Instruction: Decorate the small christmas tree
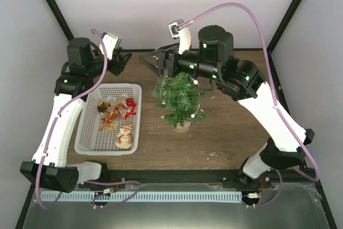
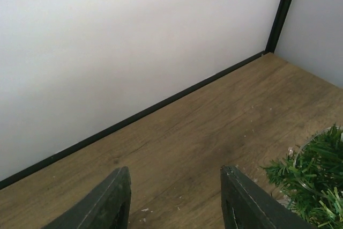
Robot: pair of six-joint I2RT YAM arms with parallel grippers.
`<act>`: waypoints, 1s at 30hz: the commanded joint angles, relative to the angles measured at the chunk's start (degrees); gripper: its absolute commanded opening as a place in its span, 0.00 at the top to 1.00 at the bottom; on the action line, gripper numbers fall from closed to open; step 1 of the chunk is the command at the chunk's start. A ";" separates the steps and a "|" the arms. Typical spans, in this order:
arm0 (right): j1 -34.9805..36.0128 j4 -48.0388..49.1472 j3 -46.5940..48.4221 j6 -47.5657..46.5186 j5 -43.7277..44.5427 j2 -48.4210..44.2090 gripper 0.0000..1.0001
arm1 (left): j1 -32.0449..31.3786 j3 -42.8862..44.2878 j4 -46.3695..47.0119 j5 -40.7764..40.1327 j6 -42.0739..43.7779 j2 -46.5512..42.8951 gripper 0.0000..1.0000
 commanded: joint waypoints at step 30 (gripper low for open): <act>0.46 -18.61 15.78 10.16 1.90 11.98 0.18 | 0.24 -1.28 -0.23 4.34 0.56 -1.24 0.54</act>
